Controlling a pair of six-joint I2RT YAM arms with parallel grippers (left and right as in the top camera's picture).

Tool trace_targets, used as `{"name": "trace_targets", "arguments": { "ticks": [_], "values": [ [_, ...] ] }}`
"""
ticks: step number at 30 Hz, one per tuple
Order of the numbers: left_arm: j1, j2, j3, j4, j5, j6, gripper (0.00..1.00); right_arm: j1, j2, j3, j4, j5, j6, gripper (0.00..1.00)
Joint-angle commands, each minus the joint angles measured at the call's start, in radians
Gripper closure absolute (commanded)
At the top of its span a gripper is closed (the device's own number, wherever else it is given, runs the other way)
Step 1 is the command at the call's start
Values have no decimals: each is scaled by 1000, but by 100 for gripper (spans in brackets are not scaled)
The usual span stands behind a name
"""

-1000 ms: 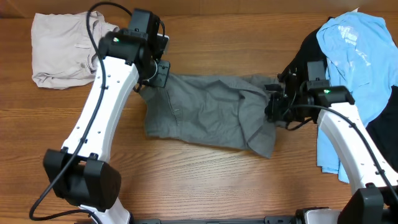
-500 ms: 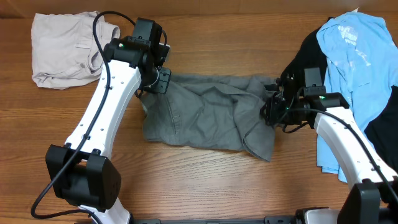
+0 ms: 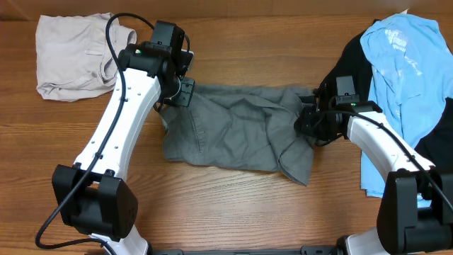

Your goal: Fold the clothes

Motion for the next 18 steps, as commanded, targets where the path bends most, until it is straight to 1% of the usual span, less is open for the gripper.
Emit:
{"name": "trace_targets", "arguments": {
  "ticks": [1, 6, 10, 14, 18],
  "values": [
    [4, -21, -3, 4, 11, -5, 96, -27, 5, 1, 16, 18, 13, 58],
    [4, -21, -3, 4, 11, -5, 96, -81, 5, 1, 14, 13, 12, 57],
    [4, -21, -3, 5, 11, -5, 96, -88, 7, 1, 13, 10, 5, 55],
    [4, -21, -3, 7, 11, -5, 96, -74, 35, 1, 25, -98, 1, 55],
    [4, -21, -3, 4, 11, -5, 96, -66, 53, 1, 23, -137, 2, 55]
  ]
}}
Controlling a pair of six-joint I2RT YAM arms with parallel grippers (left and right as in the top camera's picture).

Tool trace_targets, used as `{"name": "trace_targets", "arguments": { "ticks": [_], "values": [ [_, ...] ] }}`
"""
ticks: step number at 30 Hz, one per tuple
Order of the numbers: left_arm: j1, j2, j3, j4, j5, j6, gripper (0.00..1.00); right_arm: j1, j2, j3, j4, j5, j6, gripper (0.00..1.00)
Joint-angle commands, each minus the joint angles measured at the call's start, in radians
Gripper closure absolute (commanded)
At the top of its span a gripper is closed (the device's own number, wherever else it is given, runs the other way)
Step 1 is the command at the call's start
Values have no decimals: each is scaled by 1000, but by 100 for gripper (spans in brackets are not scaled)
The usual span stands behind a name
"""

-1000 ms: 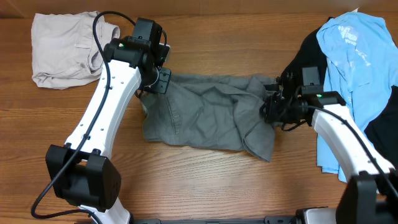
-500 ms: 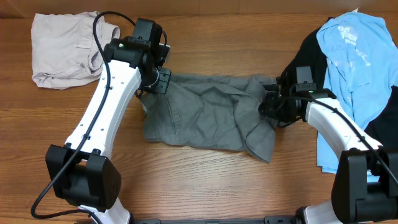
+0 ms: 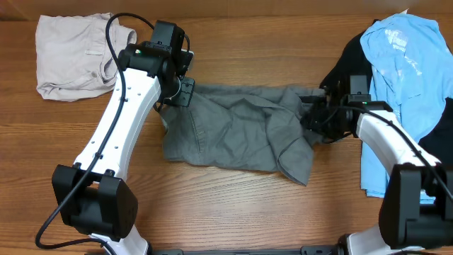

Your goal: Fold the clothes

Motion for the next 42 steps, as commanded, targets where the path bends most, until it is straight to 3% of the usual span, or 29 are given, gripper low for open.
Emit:
{"name": "trace_targets", "arguments": {
  "ticks": [1, 7, 12, 20, 28, 31, 33, 42],
  "values": [
    [4, -21, -3, 3, 11, -5, 96, 13, 22, 1, 2, -69, -6, 55],
    [4, -21, -3, 4, 11, -5, 96, 13, 22, 1, 6, -128, -6, 56],
    [4, -21, -3, 6, 11, -5, 96, 7, 22, 2, 35, -177, -5, 76],
    [4, -21, -3, 7, 7, -2, 96, -30, 21, 68, 18, -249, -16, 96],
    [4, -21, -3, 7, 7, -2, 96, -30, 20, 113, -47, -187, -55, 96],
    [4, -21, -3, 7, 7, -2, 96, -29, 20, 112, -89, -96, -58, 60],
    [4, -21, -3, 7, 7, -2, 96, -29, 20, 111, -116, -90, -79, 48],
    [4, -21, -3, 7, 7, -2, 96, -24, 39, 72, -119, -106, -82, 50]
  ]
}}
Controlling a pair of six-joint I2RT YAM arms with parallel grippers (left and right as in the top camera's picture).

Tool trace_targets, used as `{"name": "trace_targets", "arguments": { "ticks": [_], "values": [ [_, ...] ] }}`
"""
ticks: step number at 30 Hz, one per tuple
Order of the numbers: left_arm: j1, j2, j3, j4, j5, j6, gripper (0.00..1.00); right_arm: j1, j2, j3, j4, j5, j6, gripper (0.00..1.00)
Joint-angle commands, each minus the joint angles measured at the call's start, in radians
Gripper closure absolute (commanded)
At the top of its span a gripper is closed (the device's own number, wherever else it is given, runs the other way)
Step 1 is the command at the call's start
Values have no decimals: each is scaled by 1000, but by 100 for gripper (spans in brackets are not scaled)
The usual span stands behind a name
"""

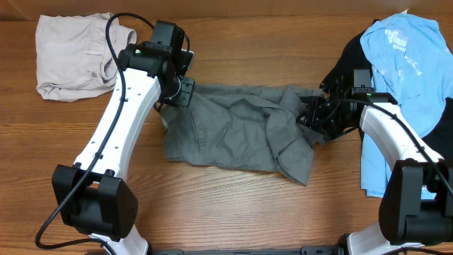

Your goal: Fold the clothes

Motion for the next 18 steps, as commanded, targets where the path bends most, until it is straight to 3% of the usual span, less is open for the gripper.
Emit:
{"name": "trace_targets", "arguments": {
  "ticks": [1, 5, 15, 18],
  "values": [
    [4, -21, -3, 5, 8, -2, 96, 1, 19, -12, 10, -8, -13, 52],
    [4, -21, -3, 4, 8, -2, 96, 6, 20, -12, 10, -45, -13, 57],
    [4, -21, -3, 3, 8, -2, 96, 44, 52, -12, -8, -45, -11, 56],
    [4, -21, -3, 2, 7, -2, 96, 45, 51, -12, 5, -45, -7, 63]
  ]
}}
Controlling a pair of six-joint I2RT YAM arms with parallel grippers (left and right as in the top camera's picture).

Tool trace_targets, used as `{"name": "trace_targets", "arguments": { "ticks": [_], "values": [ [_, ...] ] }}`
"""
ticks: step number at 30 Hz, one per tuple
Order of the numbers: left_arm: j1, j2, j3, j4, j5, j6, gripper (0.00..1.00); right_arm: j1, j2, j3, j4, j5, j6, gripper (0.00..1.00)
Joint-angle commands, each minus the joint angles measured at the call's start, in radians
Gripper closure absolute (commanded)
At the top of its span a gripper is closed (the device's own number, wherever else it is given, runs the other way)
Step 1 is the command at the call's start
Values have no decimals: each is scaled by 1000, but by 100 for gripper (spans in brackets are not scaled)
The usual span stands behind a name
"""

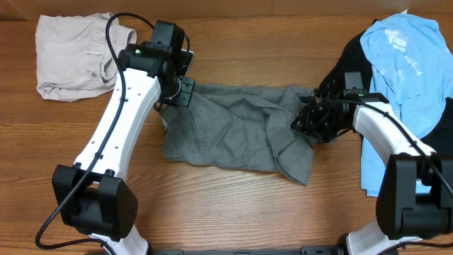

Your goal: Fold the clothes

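A crumpled grey garment (241, 131) lies spread across the middle of the table. My left gripper (185, 92) sits at its upper left corner and looks shut on the cloth there. At the bunched right edge is my right gripper (306, 120), its fingers dark against the dark folds, so how the jaws stand is hidden. A flap of the garment hangs toward the front right (297, 166).
A folded beige garment (74, 53) lies at the back left. At the right edge a light blue shirt (407, 64) is piled on a black garment (354, 60), close behind my right arm. The wooden table (226, 212) shows along the front.
My right gripper has shifted slightly left and toward the front along the grey garment's right edge. The left arm and the garment's outline are unchanged.
My left gripper stayed at the grey garment's upper left corner throughout. My right gripper was first at the right edge, then a little further right and back, with the forearm closer to the black garment. Now it is near where it began.
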Motion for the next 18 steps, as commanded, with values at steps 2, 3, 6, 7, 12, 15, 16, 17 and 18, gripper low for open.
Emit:
{"name": "trace_targets", "arguments": {
  "ticks": [2, 3, 6, 7, 12, 15, 16, 17, 18],
  "values": [
    [4, -21, -3, 2, 7, -2, 96, 5, 8, -5, 32, -11, 3, 71],
    [4, -21, -3, 2, 6, -2, 96, 0, 8, -4, 41, -12, 4, 76],
    [4, -21, -3, 2, 3, -2, 96, -24, 8, 12, 62, 3, -1, 82],
    [4, -21, -3, 2, 3, -2, 96, -35, 8, 21, 65, 13, -1, 82],
    [4, -21, -3, 2, 3, -2, 96, -79, 8, 81, 45, 15, -1, 95],
    [4, -21, -3, 5, 2, -2, 96, -81, 8, 121, 14, 16, -29, 96],
    [4, -21, -3, 6, 0, -1, 96, -81, 8, 130, 8, 20, -29, 96],
    [4, -21, -3, 9, -8, 1, 96, -81, 7, 145, -3, 23, -32, 96],
    [5, -21, 0, 10, -21, 1, 96, -81, 4, 165, -19, 23, -37, 96]
  ]
}}
